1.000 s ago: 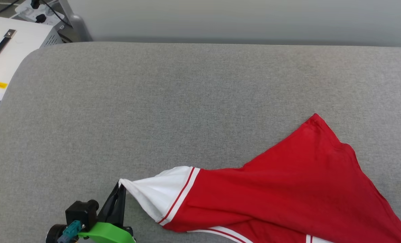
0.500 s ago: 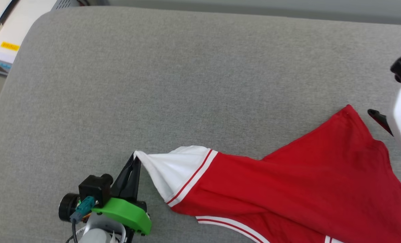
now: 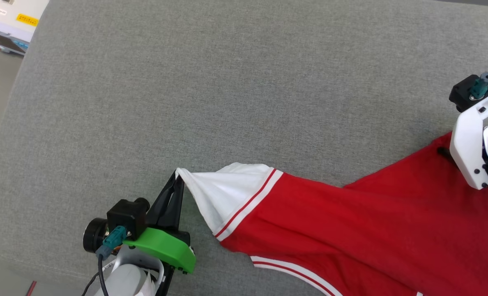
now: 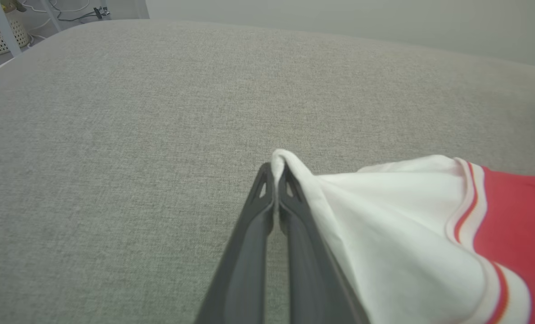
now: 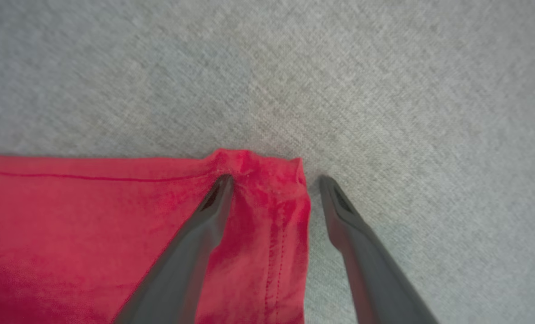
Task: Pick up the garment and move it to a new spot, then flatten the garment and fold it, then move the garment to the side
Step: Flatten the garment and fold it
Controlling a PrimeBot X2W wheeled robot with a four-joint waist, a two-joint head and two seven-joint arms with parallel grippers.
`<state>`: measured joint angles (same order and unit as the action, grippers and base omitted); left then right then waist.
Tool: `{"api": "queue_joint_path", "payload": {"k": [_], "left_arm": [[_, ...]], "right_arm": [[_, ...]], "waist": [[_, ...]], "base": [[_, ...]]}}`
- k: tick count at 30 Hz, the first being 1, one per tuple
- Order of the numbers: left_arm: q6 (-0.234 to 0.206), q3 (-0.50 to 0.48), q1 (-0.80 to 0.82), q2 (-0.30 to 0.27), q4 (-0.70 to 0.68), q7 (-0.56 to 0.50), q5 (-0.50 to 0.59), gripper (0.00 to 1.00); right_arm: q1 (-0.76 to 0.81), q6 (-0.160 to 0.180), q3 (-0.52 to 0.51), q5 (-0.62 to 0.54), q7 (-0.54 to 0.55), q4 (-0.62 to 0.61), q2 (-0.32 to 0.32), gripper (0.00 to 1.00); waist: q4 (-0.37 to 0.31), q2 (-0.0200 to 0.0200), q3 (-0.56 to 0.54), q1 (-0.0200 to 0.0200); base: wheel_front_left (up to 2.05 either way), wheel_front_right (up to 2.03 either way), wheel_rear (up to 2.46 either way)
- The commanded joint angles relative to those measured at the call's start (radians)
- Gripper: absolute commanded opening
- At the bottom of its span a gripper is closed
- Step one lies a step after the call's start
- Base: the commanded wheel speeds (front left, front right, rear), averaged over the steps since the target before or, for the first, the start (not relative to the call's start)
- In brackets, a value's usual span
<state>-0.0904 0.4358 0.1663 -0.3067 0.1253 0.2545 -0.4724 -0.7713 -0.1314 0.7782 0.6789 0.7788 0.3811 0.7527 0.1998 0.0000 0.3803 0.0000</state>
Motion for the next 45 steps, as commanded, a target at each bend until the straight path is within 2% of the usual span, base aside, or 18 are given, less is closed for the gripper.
{"api": "queue_joint_path", "payload": {"k": [1, 2, 3, 4, 10, 14, 21, 26, 31, 37, 45], "left_arm": [[0.008, -0.005, 0.017, 0.007, 0.006, 0.004, 0.008, 0.0], [0.008, -0.006, 0.017, 0.008, 0.008, 0.005, 0.009, 0.0], [0.008, -0.008, 0.016, 0.009, 0.01, 0.005, 0.008, 0.0], [0.008, -0.01, 0.014, 0.009, 0.012, 0.005, 0.009, 0.0], [0.011, -0.022, 0.0, 0.004, 0.026, 0.006, 0.01, 0.0], [0.012, -0.028, -0.014, -0.011, 0.02, 0.007, 0.016, 0.0], [0.01, -0.049, -0.008, -0.061, -0.039, 0.006, 0.038, 0.0], [0.011, -0.076, 0.076, -0.104, -0.108, -0.011, 0.058, 0.0], [0.031, -0.085, 0.216, -0.143, -0.171, -0.062, 0.084, 0.0], [0.079, -0.081, 0.427, -0.165, -0.195, -0.134, 0.101, 0.0], [0.146, -0.061, 0.726, -0.143, -0.137, -0.19, 0.112, 0.0]], "right_arm": [[0.035, 0.001, 0.053, 0.023, -0.004, 0.041, -0.024, 1.0], [0.036, 0.001, 0.068, 0.032, -0.009, 0.047, -0.024, 1.0], [0.032, 0.001, 0.083, 0.04, -0.02, 0.051, -0.025, 0.11], [0.028, 0.001, 0.094, 0.046, -0.034, 0.054, -0.025, 0.0], [-0.019, 0.001, 0.111, 0.079, -0.165, 0.059, -0.018, 0.0], [-0.035, 0.001, 0.087, 0.095, -0.288, 0.025, -0.006, 0.0], [-0.001, 0.001, -0.011, 0.106, -0.469, -0.066, 0.022, 0.0], [0.025, 0.001, -0.119, 0.086, -0.554, -0.139, 0.014, 0.0], [0.041, 0.001, -0.218, 0.052, -0.582, -0.205, -0.025, 0.0], [0.03, 0.001, -0.329, -0.002, -0.574, -0.27, -0.064, 0.0], [-0.046, 0.001, -0.448, -0.06, -0.532, -0.329, -0.109, 0.0]], "waist": [[0.007, 0.0, 0.006, 0.0], [0.007, 0.0, 0.004, 0.0], [0.005, 0.0, 0.002, 0.0], [0.002, 0.0, -0.001, 0.0], [-0.019, 0.0, -0.056, 0.0], [-0.041, 0.0, -0.107, 0.0], [-0.089, 0.0, -0.191, 0.0], [-0.121, 0.0, -0.234, 0.0], [-0.146, 0.0, -0.263, 0.0], [-0.168, 0.0, -0.272, 0.0], [-0.194, 0.0, -0.226, 0.0]], "base": [[0.0, 0.0, 0.0], [0.0, 0.0, 0.0], [0.0, 0.0, 0.0], [0.0, 0.0, 0.0], [0.0, 0.0, 0.0], [0.0, 0.0, 0.0], [0.0, 0.0, 0.0], [0.0, 0.0, 0.0], [0.0, 0.0, 0.0], [0.0, 0.0, 0.0], [0.0, 0.0, 0.0]]}}
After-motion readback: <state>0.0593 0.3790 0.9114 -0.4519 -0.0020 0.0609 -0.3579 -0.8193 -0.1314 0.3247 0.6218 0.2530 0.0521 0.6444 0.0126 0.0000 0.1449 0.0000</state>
